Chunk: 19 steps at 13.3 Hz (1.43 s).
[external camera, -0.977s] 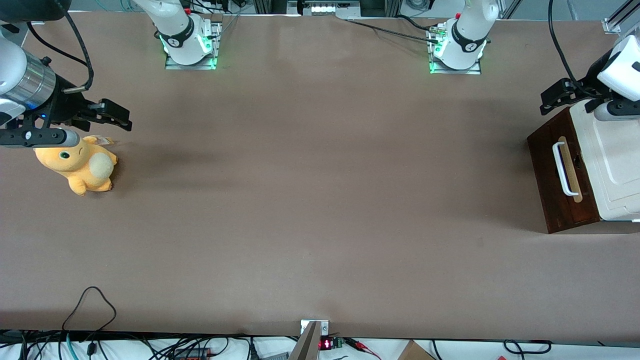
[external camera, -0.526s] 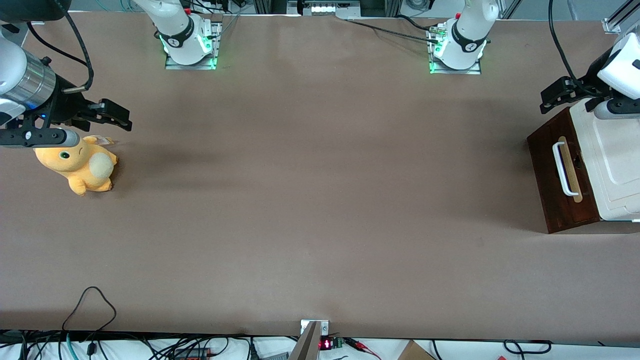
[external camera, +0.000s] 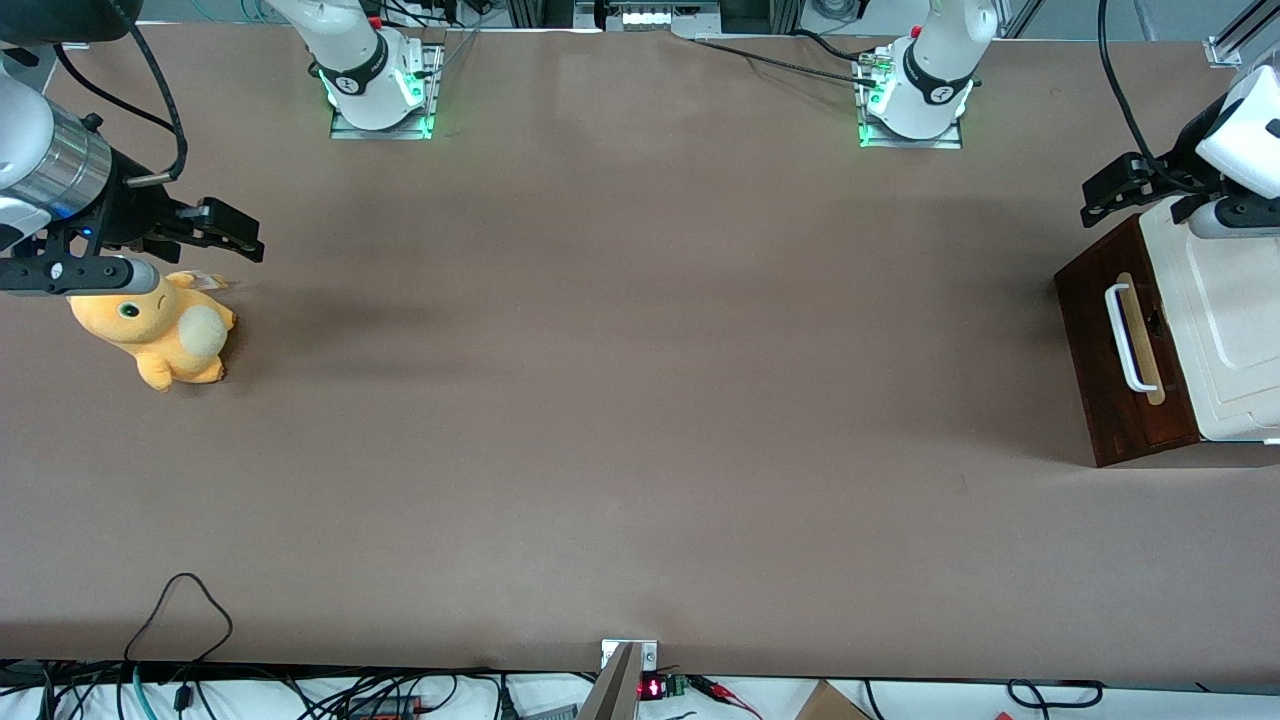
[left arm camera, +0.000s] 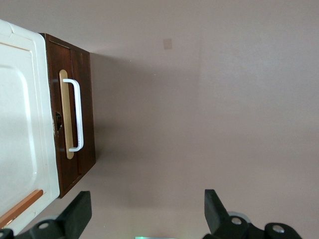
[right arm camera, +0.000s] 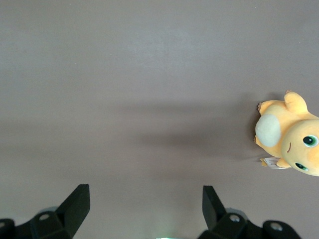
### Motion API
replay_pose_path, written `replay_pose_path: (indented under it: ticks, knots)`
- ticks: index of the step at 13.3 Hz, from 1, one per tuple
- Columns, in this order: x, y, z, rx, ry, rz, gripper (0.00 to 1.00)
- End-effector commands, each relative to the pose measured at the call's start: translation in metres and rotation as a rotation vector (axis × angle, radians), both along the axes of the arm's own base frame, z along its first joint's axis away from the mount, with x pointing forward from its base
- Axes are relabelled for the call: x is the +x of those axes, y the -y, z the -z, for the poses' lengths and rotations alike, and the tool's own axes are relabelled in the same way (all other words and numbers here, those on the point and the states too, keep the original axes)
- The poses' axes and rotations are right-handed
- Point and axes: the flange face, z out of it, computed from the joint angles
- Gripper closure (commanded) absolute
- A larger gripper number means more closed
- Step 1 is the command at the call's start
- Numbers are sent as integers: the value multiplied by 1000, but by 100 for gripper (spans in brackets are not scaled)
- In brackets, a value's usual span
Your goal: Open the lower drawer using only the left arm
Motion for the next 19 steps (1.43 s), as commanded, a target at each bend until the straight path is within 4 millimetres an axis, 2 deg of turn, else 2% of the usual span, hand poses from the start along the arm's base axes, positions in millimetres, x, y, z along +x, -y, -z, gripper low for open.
replay_pose_path:
  ticks: [1,3,6,9,11,13,14,16,19]
  knots:
    - [0,-1,5,-29,-33,15,0]
    - [0,-3,5,-30,-33,11,0]
    - [0,9,5,31,-31,28,2]
    - [-1,41,37,328,-68,70,7]
    - [-6,58,70,455,-96,51,7]
    - [-12,75,108,593,-112,41,2]
    - [-13,76,125,641,-114,6,1]
    - [-18,82,171,780,-112,-27,1]
    - [-28,79,240,941,-119,-38,2]
